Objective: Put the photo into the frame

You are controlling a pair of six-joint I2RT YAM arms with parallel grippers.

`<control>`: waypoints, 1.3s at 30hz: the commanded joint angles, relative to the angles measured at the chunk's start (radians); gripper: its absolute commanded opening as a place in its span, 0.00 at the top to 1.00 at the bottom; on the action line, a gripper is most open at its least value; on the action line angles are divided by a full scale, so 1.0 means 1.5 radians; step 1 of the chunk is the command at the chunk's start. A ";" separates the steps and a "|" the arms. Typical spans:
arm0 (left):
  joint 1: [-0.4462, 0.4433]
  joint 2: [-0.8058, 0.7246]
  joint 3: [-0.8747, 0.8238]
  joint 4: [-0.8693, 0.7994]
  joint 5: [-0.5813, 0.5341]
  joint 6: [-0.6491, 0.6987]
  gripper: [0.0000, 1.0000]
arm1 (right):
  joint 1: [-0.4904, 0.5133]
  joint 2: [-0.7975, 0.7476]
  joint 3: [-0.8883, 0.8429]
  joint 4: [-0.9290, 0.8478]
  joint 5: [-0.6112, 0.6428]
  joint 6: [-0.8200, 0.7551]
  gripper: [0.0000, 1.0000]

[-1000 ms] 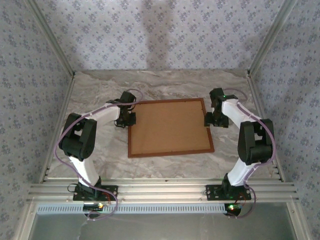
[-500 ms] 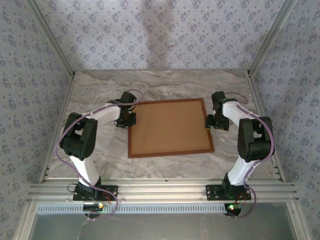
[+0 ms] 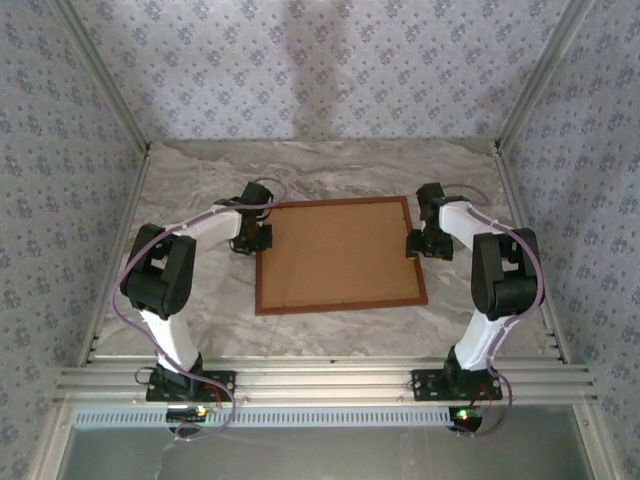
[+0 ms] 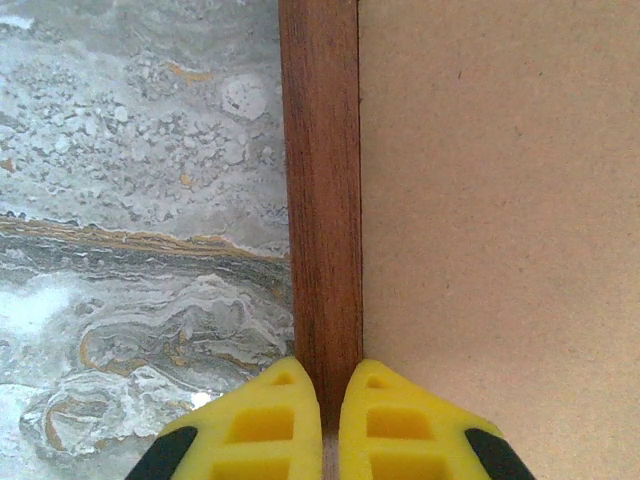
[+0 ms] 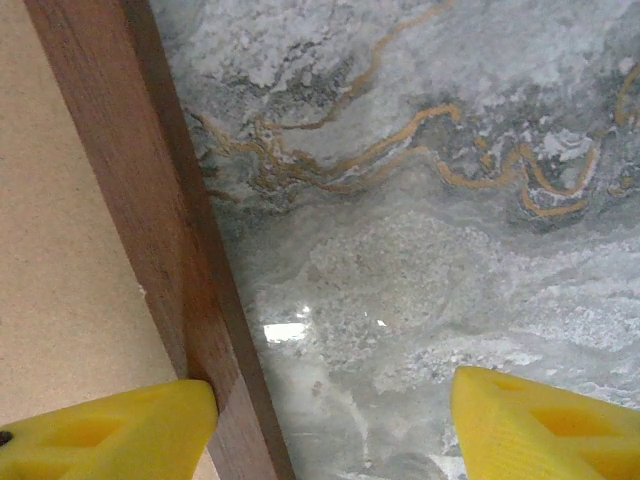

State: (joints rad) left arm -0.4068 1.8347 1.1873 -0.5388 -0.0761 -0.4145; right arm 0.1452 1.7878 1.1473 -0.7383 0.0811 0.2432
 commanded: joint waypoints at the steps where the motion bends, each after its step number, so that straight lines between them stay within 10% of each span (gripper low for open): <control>1: -0.007 0.008 0.016 0.003 0.020 0.010 1.00 | 0.039 0.067 0.011 -0.028 -0.037 -0.007 0.32; 23: -0.015 0.004 -0.006 0.027 0.048 -0.011 1.00 | 0.169 0.185 0.146 -0.125 -0.003 0.024 0.25; 39: -0.007 -0.012 0.000 0.016 0.029 -0.004 1.00 | 0.096 0.040 0.128 -0.116 -0.035 0.011 0.25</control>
State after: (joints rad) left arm -0.4023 1.8355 1.1851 -0.5285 -0.1020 -0.4191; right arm 0.3164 1.9163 1.3533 -0.9348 0.1394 0.2657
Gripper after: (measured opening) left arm 0.081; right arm 0.754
